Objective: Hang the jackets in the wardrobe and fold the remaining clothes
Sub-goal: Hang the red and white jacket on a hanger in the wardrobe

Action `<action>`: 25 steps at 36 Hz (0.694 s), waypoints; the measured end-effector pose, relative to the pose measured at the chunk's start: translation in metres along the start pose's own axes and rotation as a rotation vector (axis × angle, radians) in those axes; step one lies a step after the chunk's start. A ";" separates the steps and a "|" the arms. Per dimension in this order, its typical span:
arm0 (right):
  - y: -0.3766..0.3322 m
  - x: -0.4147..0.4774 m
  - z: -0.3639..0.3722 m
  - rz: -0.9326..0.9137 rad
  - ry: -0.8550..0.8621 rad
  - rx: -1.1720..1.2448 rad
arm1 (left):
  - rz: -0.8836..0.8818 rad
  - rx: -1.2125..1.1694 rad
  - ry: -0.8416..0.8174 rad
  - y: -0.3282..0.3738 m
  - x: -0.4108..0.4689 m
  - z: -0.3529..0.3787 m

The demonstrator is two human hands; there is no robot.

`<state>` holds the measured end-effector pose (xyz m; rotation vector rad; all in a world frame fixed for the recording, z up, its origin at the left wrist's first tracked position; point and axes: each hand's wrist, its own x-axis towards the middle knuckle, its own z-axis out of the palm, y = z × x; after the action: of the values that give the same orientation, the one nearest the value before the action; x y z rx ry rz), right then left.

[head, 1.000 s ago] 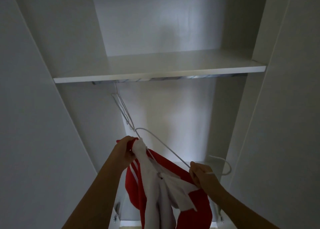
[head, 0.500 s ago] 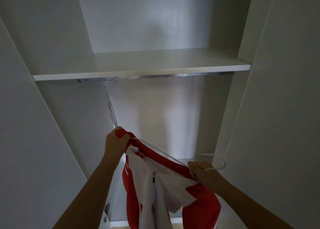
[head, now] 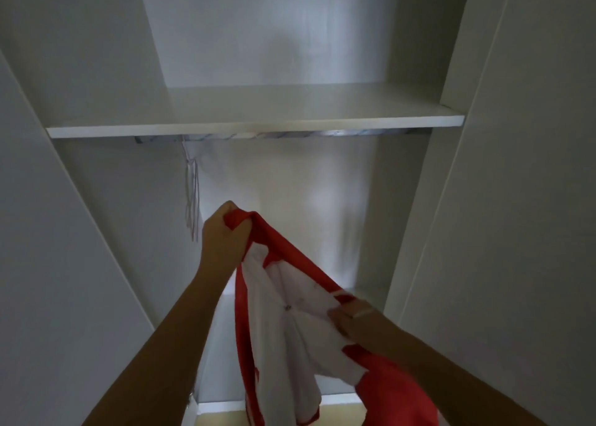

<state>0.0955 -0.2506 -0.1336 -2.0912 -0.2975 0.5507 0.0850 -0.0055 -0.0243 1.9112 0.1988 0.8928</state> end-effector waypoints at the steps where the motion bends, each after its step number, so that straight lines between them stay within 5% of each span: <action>1: -0.007 0.002 -0.005 -0.030 0.025 -0.018 | -0.014 -0.003 -0.002 0.000 0.003 -0.001; 6: -0.039 0.013 -0.032 -0.120 0.100 -0.126 | -0.055 0.021 -0.168 -0.003 -0.005 -0.001; 12: -0.069 0.024 -0.047 -0.192 -0.052 -0.070 | -0.098 0.000 -0.464 -0.015 -0.028 0.002; 21: -0.074 0.066 -0.048 -0.186 0.130 -0.168 | -0.474 0.102 -0.885 -0.062 -0.016 0.000; 25: -0.084 0.093 -0.052 -0.217 0.122 -0.276 | -0.241 0.424 -0.816 -0.083 0.014 0.021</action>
<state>0.2022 -0.2041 -0.0637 -2.3090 -0.5471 0.2626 0.1279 0.0282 -0.0917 2.4208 0.1211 -0.1440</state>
